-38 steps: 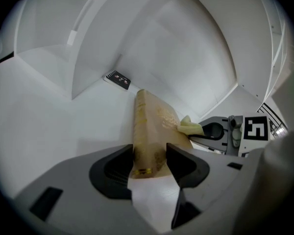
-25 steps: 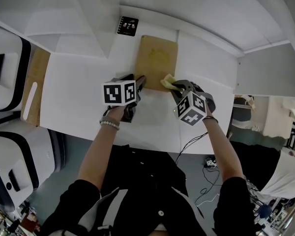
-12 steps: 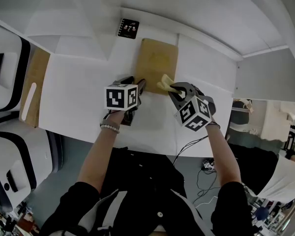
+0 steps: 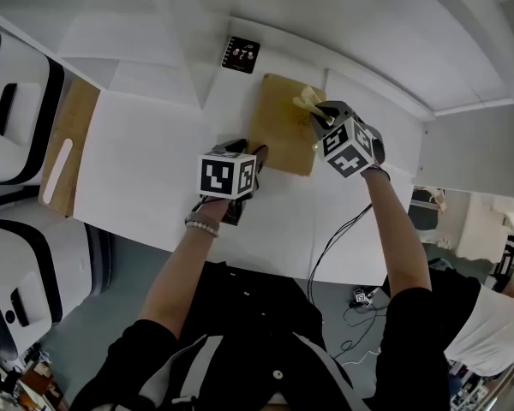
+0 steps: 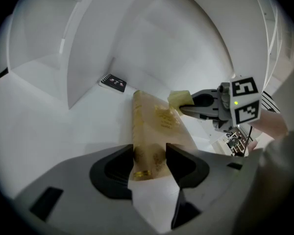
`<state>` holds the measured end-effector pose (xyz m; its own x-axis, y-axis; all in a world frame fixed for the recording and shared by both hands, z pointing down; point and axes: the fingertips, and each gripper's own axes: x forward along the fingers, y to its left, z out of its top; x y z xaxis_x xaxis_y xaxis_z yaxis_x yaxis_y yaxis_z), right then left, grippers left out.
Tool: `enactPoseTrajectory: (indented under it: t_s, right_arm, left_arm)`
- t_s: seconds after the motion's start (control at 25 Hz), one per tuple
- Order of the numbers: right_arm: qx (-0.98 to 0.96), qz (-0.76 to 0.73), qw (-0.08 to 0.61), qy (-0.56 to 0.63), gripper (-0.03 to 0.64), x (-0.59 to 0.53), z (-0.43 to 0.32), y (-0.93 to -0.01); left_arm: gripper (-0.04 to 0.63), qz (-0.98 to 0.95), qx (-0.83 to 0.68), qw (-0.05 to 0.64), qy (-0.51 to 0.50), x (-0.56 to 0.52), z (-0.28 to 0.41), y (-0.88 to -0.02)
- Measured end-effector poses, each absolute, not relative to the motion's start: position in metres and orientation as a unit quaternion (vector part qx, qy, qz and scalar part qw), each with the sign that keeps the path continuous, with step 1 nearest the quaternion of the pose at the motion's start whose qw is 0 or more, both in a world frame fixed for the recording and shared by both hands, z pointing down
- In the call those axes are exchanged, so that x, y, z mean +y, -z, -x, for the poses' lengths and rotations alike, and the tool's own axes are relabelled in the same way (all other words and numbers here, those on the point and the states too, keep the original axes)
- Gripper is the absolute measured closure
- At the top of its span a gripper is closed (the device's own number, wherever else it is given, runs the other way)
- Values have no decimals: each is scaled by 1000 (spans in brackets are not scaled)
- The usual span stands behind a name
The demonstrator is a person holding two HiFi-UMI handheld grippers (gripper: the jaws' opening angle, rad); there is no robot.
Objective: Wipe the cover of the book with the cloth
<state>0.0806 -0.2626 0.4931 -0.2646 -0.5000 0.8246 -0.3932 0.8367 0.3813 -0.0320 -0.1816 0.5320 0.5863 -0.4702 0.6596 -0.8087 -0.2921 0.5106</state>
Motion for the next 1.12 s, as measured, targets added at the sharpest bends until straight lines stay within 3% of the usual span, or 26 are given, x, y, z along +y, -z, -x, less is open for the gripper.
enactPoseTrajectory:
  t_s: [0.4,1.12]
  right_arm:
    - [-742,-312,591,49,581,-323,-101,-510]
    - [-749,-215,613,126,582,-245,-69,-522]
  left_arm:
    - [385,-780,-406,433,-197,-183,31,-533]
    - [385,-781,-410,426,-201,-181,32,-533]
